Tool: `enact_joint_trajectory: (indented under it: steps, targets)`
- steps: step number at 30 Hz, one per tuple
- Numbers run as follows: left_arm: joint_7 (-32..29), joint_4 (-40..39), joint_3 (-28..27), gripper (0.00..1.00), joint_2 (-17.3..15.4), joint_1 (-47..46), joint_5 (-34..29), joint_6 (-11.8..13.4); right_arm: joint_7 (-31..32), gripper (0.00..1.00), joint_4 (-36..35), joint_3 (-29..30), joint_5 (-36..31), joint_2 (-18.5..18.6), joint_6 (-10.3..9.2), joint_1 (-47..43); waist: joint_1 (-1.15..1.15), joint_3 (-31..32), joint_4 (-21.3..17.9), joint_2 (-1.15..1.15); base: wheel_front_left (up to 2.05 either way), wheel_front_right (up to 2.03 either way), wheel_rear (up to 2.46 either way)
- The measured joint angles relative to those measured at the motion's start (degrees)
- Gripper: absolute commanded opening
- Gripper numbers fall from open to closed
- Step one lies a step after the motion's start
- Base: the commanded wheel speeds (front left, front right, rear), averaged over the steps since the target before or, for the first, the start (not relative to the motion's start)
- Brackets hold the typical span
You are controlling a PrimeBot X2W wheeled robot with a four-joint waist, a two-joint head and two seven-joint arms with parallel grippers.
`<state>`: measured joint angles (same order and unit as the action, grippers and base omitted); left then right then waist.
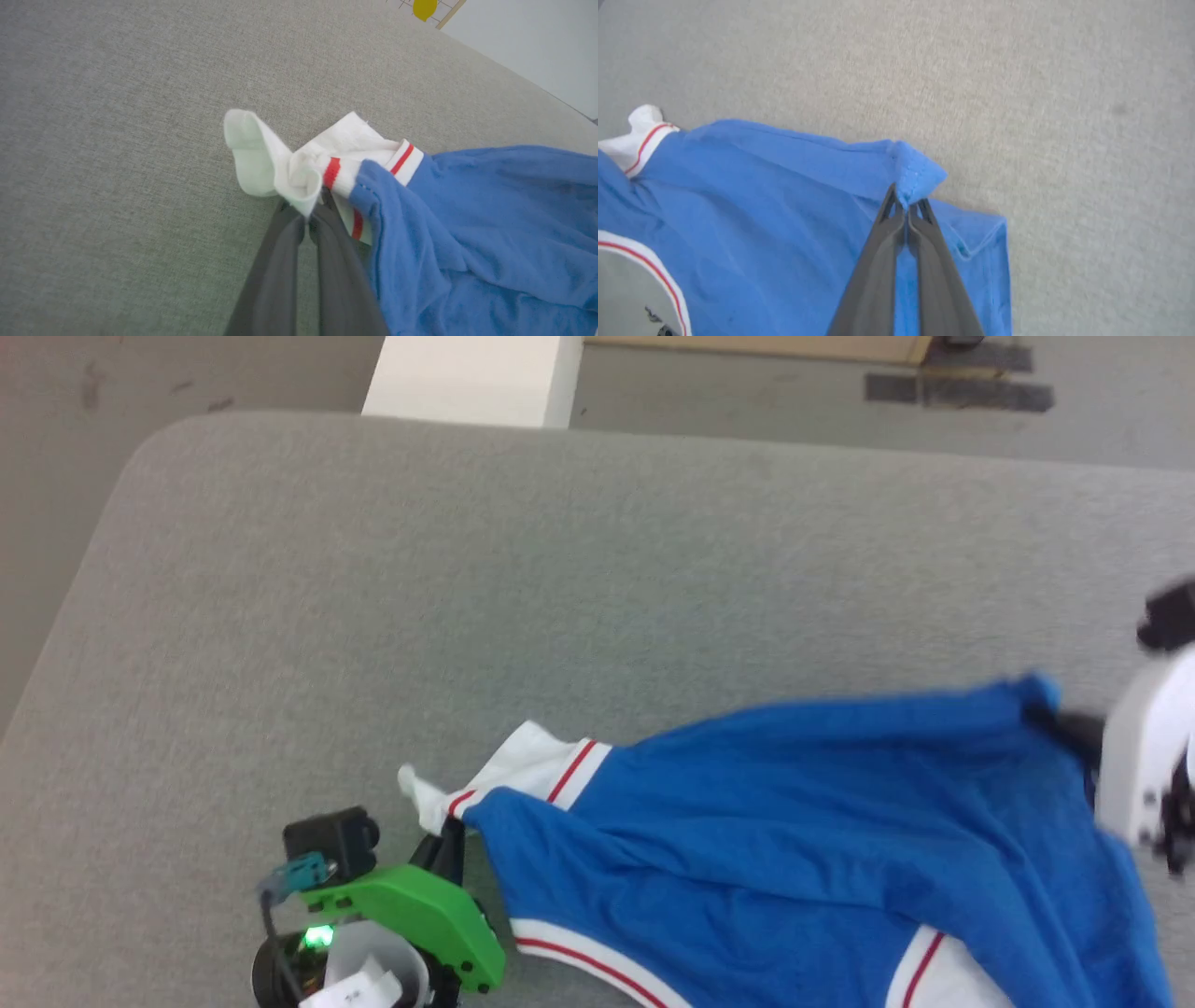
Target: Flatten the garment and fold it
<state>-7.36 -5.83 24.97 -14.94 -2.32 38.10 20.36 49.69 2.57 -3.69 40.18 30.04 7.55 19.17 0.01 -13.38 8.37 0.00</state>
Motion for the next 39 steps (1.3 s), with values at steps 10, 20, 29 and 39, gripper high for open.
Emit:
enact_joint_trajectory:
  steps: [10,20,29,39]
  targets:
    - [3.5,-3.0,-6.2,0.00,4.1,2.1,12.1,-6.3,8.2,0.00,-15.2,9.5,9.4,-5.5,0.00,-14.6,-0.01,5.0,-5.7,0.00,0.00,0.00,0.00]
    - [-2.7,2.2,-12.9,0.00,2.1,-26.2,17.8,-10.1,15.0,0.00,-11.3,15.8,8.5,-11.2,0.00,9.5,0.00,4.9,-6.8,0.00,0.00,0.00,0.00]
    - [-5.0,20.6,-13.3,0.00,0.7,-56.8,13.3,-8.4,13.9,0.00,0.8,14.0,-5.1,-12.0,0.00,34.8,0.00,0.3,-6.5,0.00,0.00,0.00,0.00]
    - [1.0,30.1,-12.0,0.00,-1.1,-81.5,4.1,-4.6,-2.1,0.00,16.0,18.0,-18.2,-19.2,0.00,59.8,0.00,-7.6,-7.6,0.00,0.00,0.00,0.00]
